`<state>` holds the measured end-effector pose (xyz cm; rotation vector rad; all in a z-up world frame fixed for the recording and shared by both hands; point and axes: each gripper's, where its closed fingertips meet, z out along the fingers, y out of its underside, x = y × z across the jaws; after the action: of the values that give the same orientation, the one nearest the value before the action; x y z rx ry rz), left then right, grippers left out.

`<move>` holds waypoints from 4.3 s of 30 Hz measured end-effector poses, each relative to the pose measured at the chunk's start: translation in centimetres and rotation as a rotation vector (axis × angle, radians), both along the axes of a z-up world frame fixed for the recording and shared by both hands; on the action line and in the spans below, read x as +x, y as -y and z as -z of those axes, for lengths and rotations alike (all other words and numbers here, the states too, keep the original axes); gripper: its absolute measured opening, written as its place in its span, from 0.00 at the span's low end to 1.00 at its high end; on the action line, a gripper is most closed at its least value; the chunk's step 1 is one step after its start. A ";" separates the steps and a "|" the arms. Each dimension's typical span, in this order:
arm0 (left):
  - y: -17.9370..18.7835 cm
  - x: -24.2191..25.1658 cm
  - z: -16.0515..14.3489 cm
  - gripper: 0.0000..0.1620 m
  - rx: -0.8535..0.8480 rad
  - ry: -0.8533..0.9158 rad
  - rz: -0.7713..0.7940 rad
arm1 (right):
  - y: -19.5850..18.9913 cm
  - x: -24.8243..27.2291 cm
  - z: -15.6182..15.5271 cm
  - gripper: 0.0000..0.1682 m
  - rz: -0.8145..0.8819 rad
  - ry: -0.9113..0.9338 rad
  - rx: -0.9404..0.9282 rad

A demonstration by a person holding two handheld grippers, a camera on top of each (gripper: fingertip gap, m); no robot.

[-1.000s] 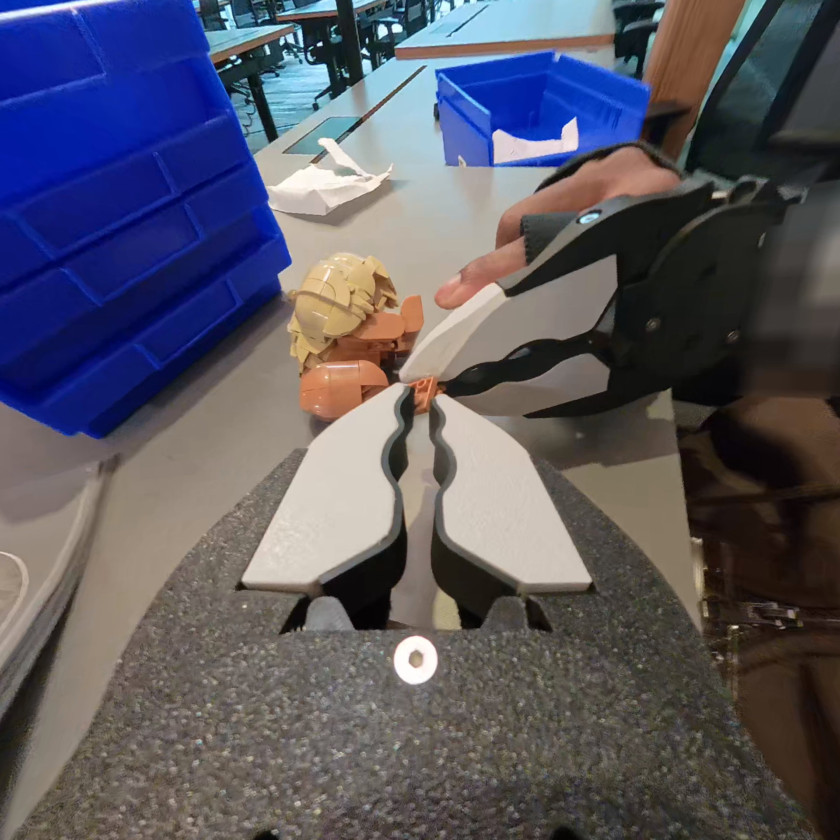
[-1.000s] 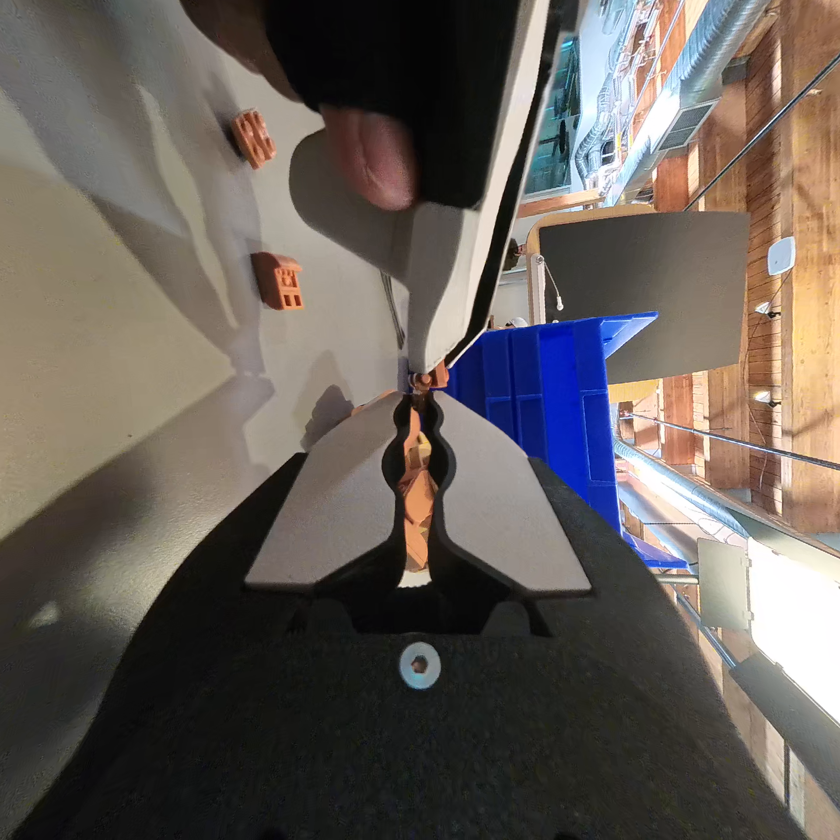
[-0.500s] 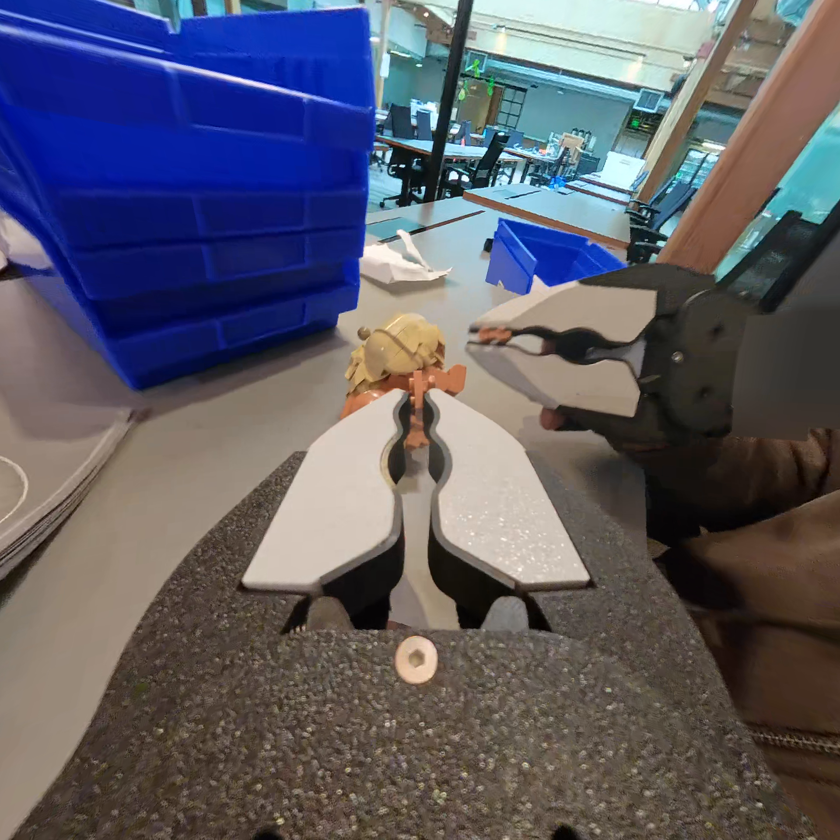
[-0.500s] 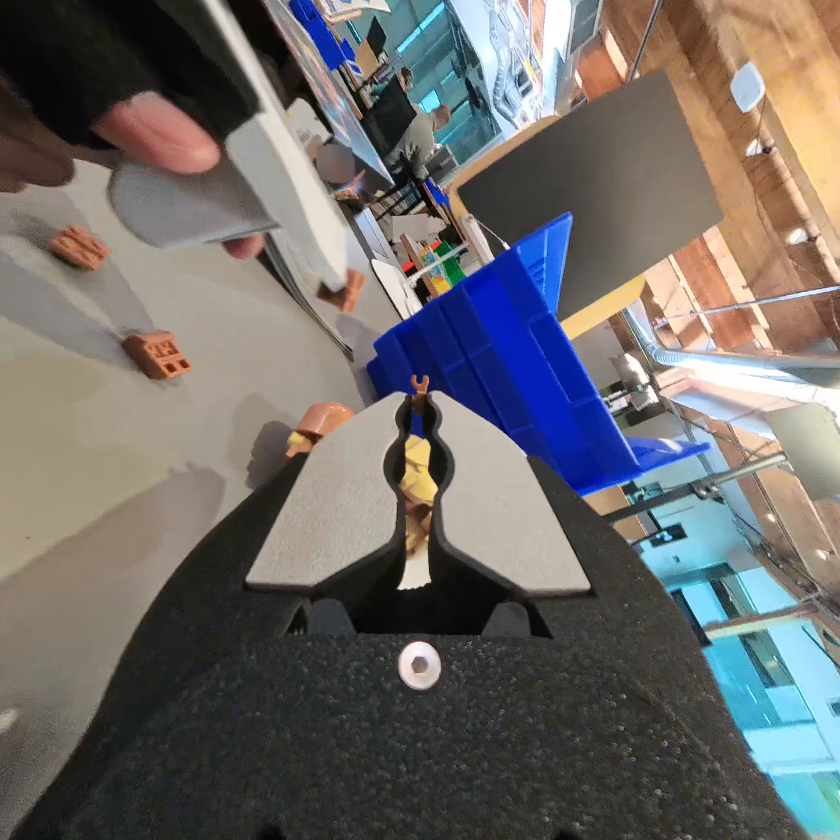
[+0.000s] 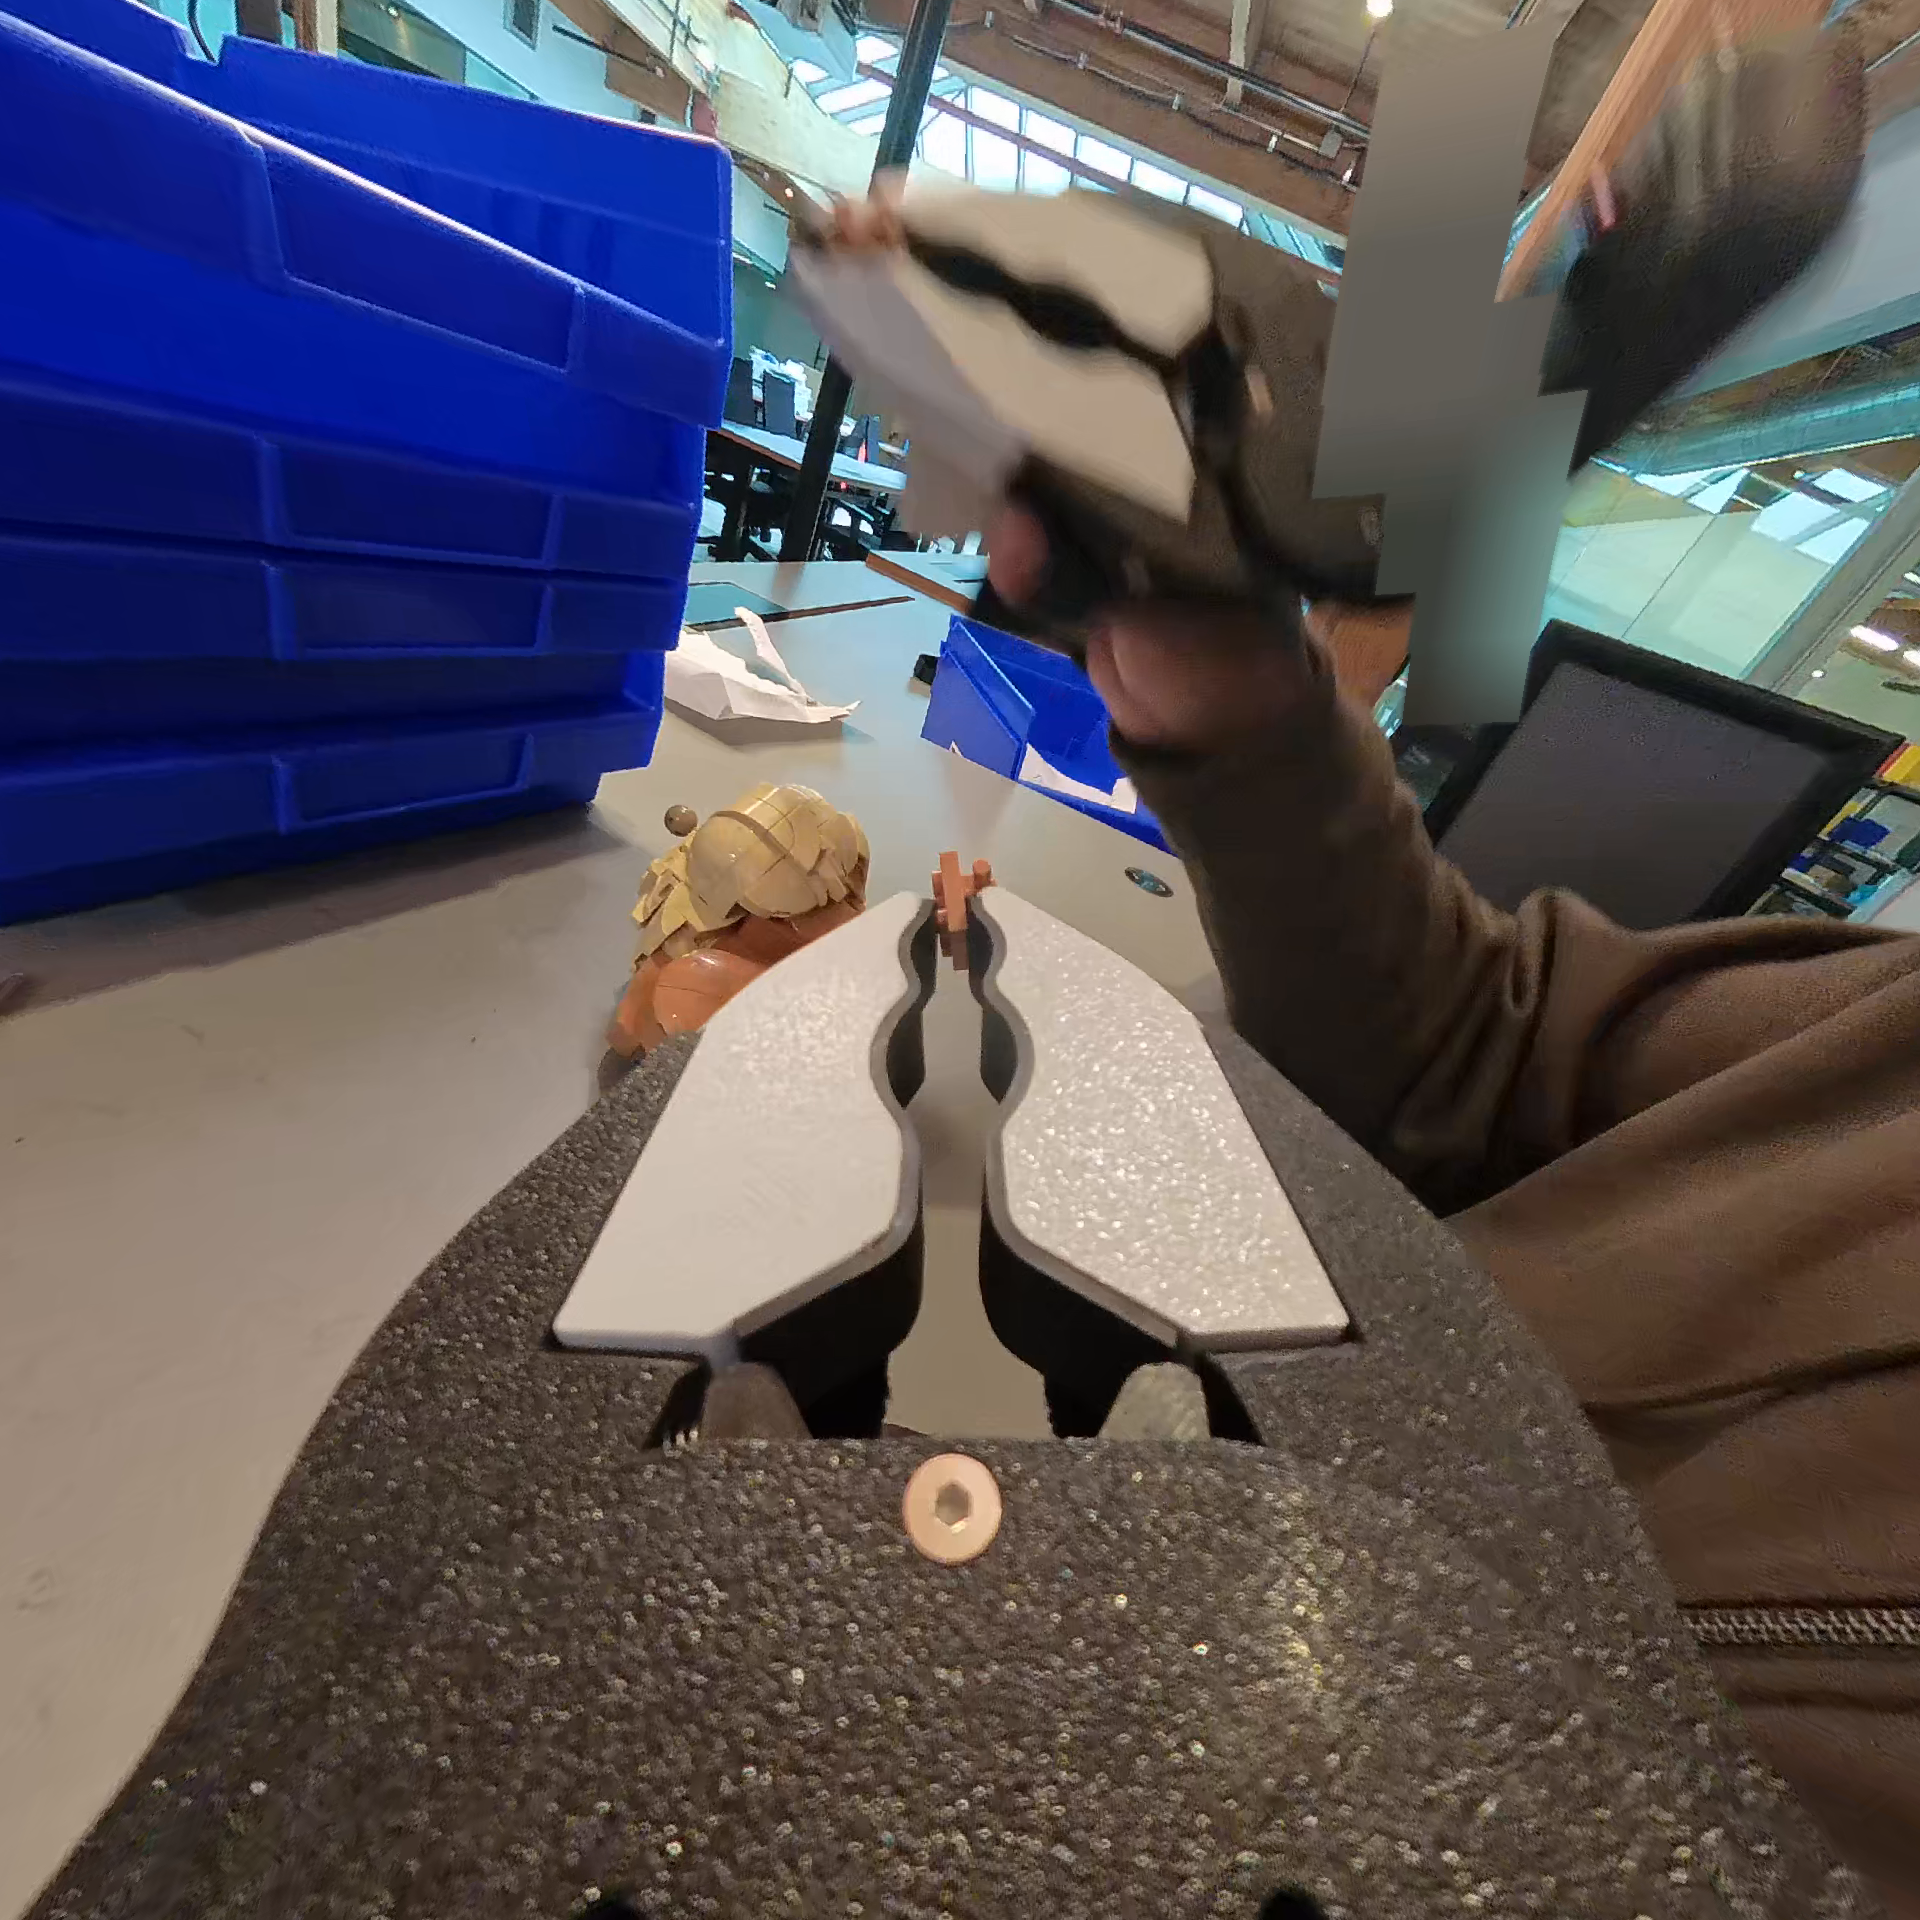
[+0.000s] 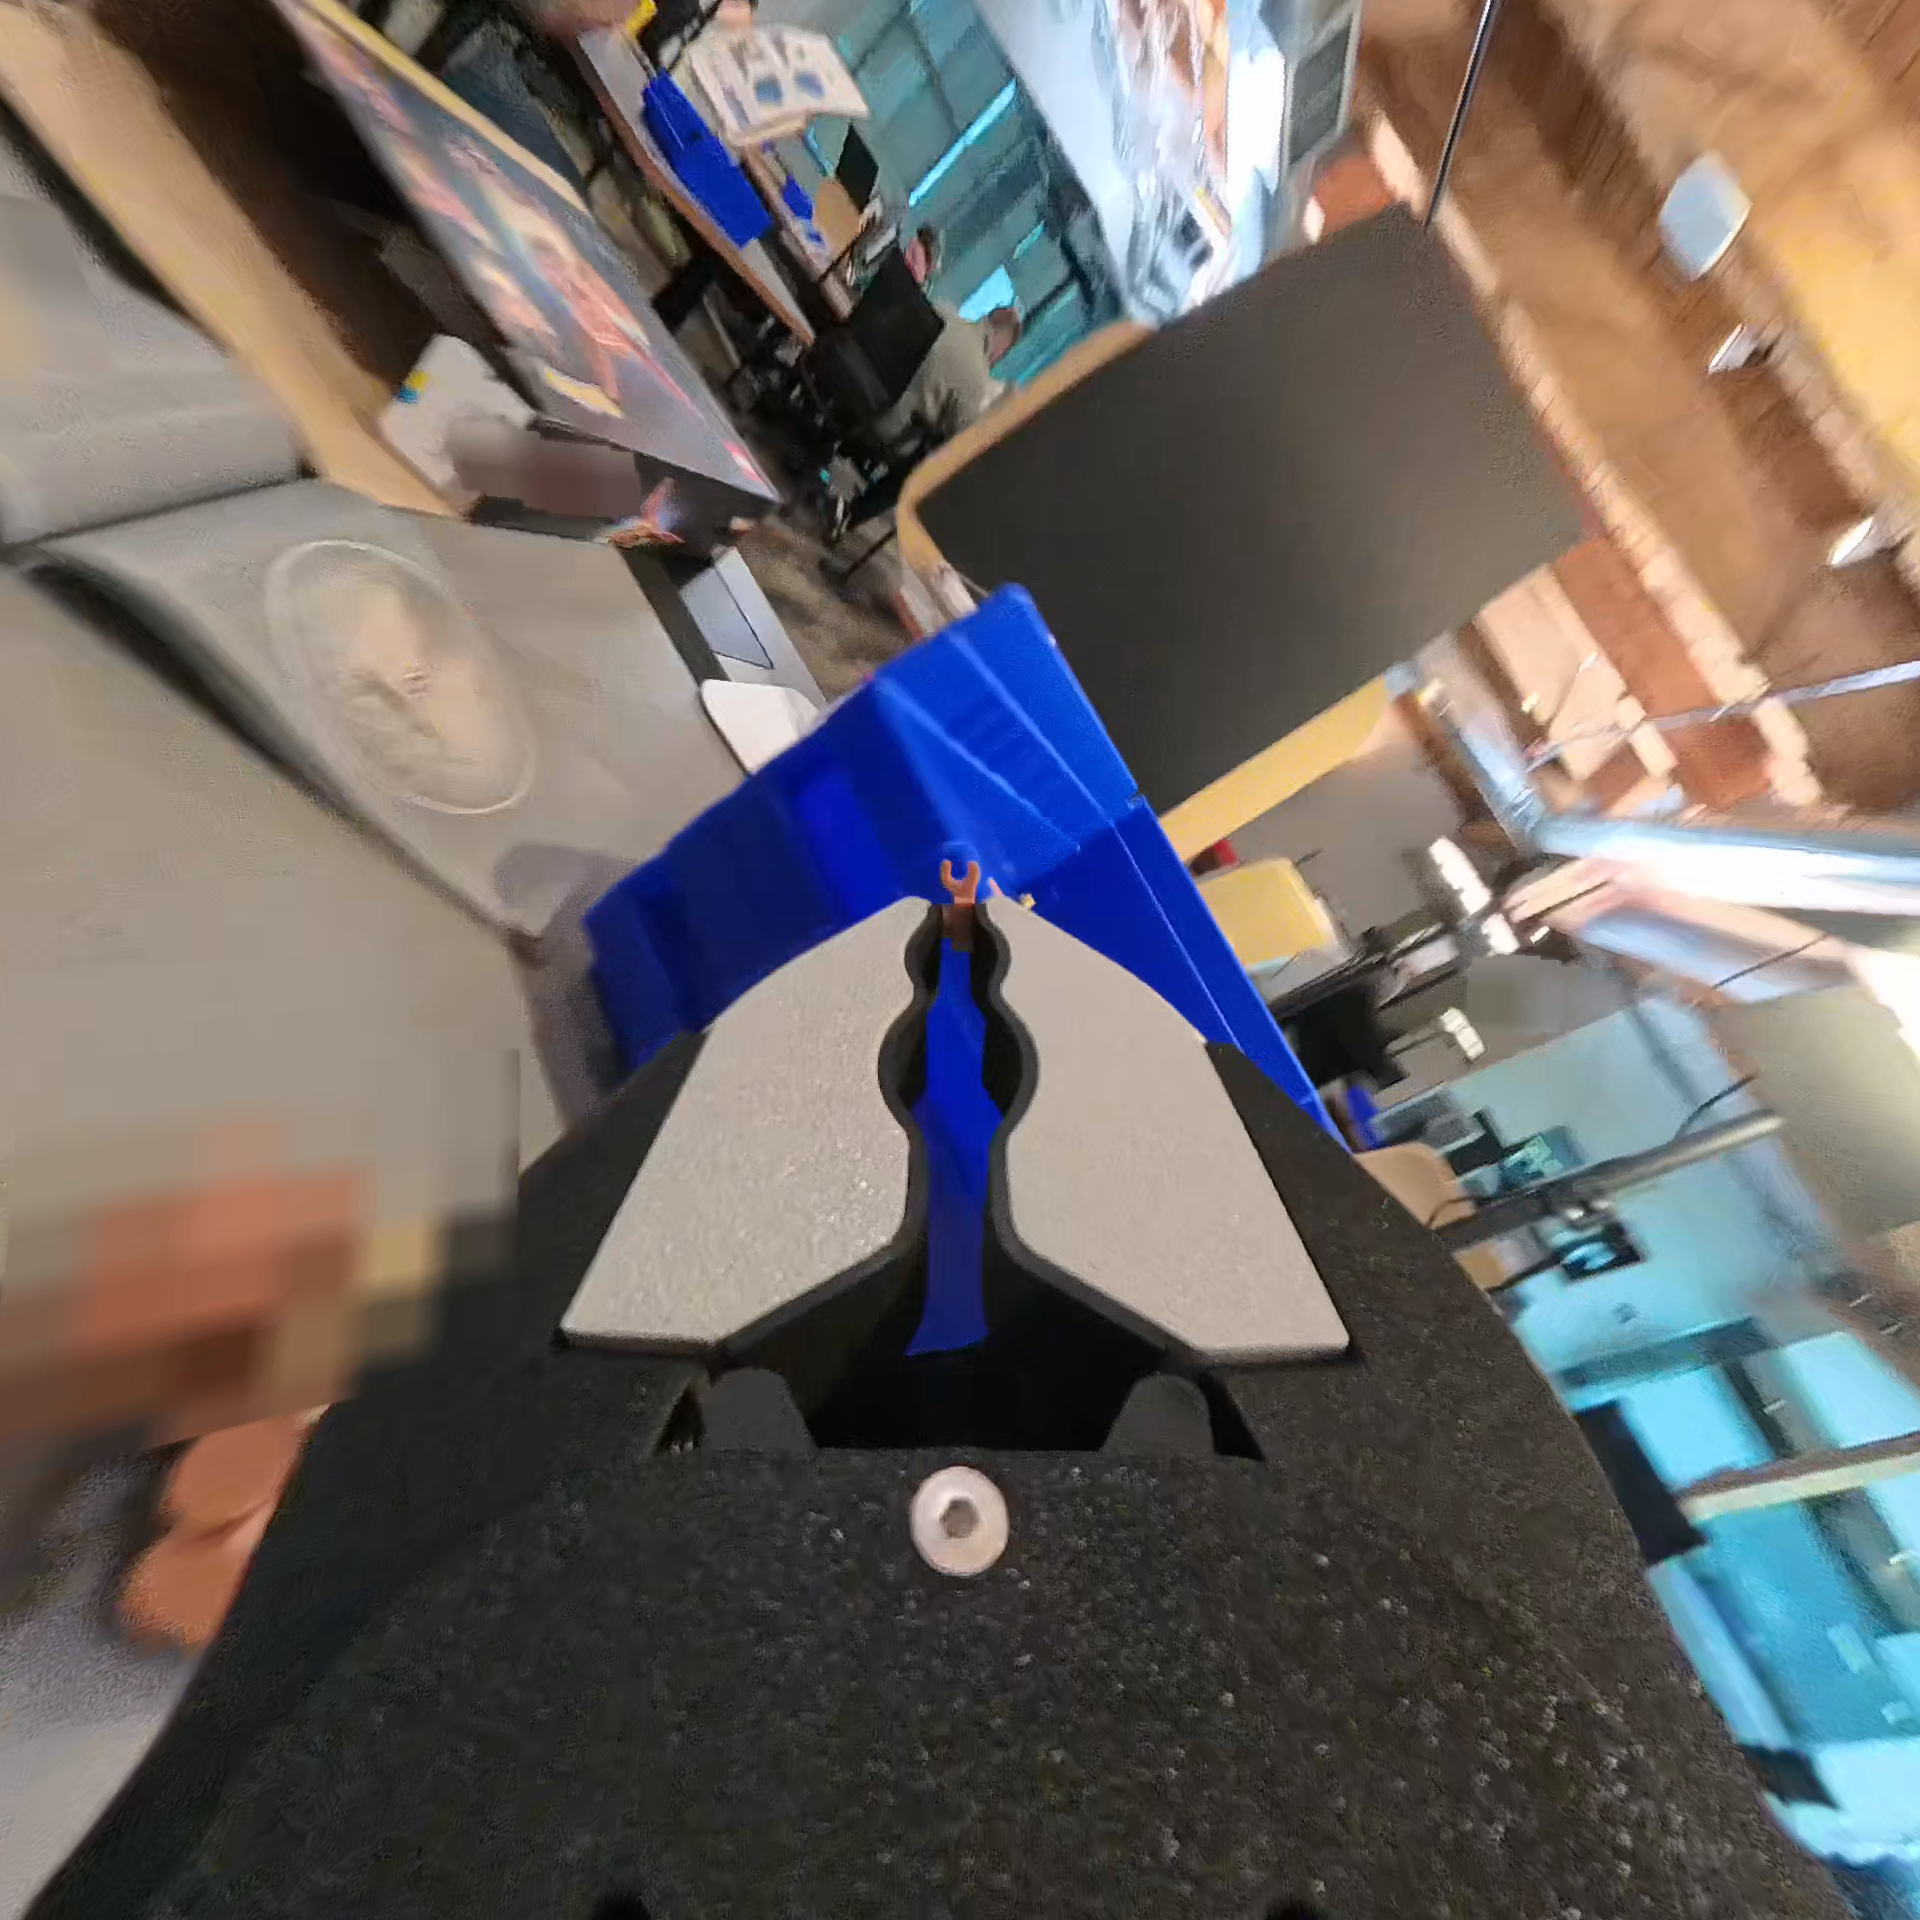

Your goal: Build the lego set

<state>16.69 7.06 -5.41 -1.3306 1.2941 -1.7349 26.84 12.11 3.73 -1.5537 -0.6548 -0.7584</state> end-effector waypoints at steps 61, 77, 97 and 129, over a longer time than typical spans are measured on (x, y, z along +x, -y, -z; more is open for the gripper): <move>-2.3 -1.7 -1.6 0.01 -0.104 0.035 -0.008 | -3.3 4.0 1.6 0.16 0.132 0.005 -0.177; -4.3 -2.2 4.1 0.03 0.324 -0.270 -0.121 | 3.3 -12.0 19.6 0.18 -0.371 -0.077 -0.961; -4.0 -2.1 4.0 0.03 0.371 -0.255 -0.109 | 3.0 -12.6 18.7 0.10 -0.387 -0.315 -0.854; -1.8 2.6 2.1 0.09 1.249 -0.008 0.013 | 3.6 -8.1 10.0 0.11 -0.622 -0.824 -0.546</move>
<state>19.25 8.85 -7.46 -0.5555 1.8648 -0.5847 18.75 8.54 -6.32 -1.8077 -0.6742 0.5653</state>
